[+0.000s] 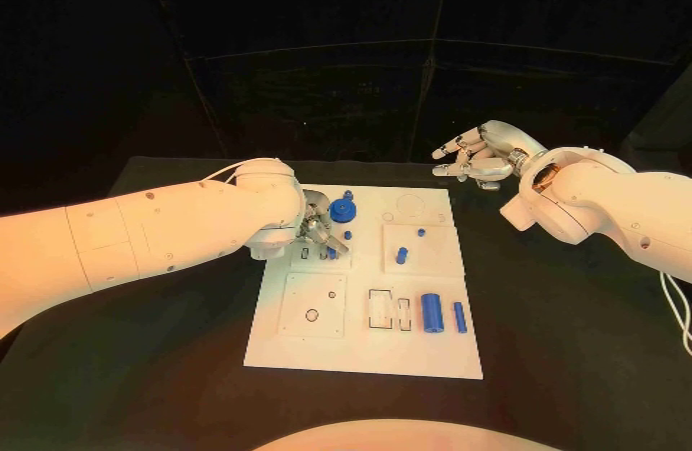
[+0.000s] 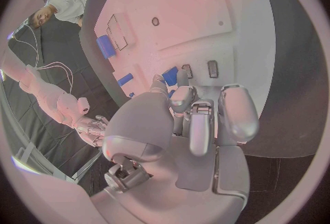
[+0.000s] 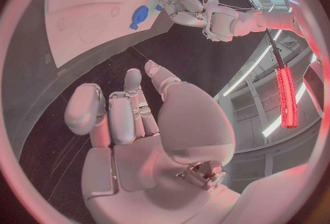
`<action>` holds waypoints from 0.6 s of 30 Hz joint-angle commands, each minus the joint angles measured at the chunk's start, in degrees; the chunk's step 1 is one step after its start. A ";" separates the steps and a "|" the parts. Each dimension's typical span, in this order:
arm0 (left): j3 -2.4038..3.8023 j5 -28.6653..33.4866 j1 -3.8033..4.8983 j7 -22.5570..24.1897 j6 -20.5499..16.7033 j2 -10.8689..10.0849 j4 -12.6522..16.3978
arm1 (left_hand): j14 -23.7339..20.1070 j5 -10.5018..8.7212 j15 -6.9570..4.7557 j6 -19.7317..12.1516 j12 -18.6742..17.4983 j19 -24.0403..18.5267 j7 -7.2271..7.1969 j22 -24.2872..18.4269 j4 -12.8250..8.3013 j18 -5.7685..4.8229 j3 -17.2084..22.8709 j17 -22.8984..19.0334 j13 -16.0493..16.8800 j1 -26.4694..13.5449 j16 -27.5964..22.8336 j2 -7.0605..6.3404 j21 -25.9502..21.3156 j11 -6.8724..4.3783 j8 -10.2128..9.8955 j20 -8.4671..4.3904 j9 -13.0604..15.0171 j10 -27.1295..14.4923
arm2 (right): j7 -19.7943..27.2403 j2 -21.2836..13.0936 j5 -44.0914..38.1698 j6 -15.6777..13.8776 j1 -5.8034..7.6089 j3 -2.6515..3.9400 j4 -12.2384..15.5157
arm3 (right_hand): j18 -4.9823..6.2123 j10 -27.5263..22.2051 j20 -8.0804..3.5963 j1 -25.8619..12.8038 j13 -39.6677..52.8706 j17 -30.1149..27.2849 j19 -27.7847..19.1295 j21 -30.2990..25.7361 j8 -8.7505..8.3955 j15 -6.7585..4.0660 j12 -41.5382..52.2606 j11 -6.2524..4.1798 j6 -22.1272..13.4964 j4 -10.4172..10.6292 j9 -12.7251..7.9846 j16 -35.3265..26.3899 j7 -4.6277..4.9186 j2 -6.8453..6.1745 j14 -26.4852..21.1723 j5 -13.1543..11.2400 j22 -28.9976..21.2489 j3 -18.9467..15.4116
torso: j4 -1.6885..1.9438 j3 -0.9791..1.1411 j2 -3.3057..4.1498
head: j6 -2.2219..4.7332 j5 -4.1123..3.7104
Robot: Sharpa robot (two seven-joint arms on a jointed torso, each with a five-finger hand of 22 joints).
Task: Assemble the parts on the task board
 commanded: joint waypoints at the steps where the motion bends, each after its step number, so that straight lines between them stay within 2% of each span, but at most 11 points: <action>1: -0.01 0.11 0.07 0.30 -1.27 -0.11 0.15 | 5.84 -0.29 -0.31 -0.50 0.27 0.40 -0.17 0.17 -0.68 -0.99 0.53 15.09 0.11 1.15 0.19 0.33 0.42 -0.02 0.32 0.00 0.29 0.20 | 0.00 0.16 -0.30 0.36 0.13 0.05 -0.20 | 0.26 -0.52 -0.15 0.18 -0.06 -0.03 -0.43 -0.26 0.18 0.09 -0.33 -0.03 0.10 0.04 0.04 -0.19 -0.06 0.18 1.78 0.29 -0.05 -0.25 | -0.01 0.02 0.00 | -0.07 0.01; 8: -0.01 0.11 0.07 0.54 -1.70 -0.21 0.22 | 5.84 -0.28 -0.33 -0.77 0.35 0.45 -0.18 0.50 -1.72 -1.03 1.89 15.09 0.16 2.65 0.19 1.11 0.58 -0.05 0.54 -0.01 0.82 0.23 | -0.18 0.40 -0.31 0.79 0.13 0.05 -0.61 | 0.26 -0.54 -0.16 0.20 -0.09 -0.13 -0.44 -0.28 0.19 0.08 -0.34 -0.03 0.05 0.03 0.03 -0.27 -0.05 0.18 1.76 0.42 -0.07 -0.26 | -0.02 0.02 0.00 | -0.11 0.02; 18: -0.01 0.11 0.07 0.70 -1.79 -0.34 0.21 | 5.84 -0.27 -0.35 -1.05 0.29 0.45 -0.23 0.69 -2.73 -1.05 3.21 15.09 0.09 3.94 0.19 1.32 0.65 -0.08 0.59 -0.03 1.19 0.17 | -0.35 0.84 -1.23 0.93 0.13 0.04 -1.26 | 0.26 -0.50 -0.16 0.23 -0.05 -0.16 -0.45 -0.30 0.21 0.08 -0.28 -0.03 0.03 0.02 0.03 -0.30 -0.05 0.21 1.76 0.49 -0.10 -0.25 | 0.03 0.02 0.00 | -0.02 0.00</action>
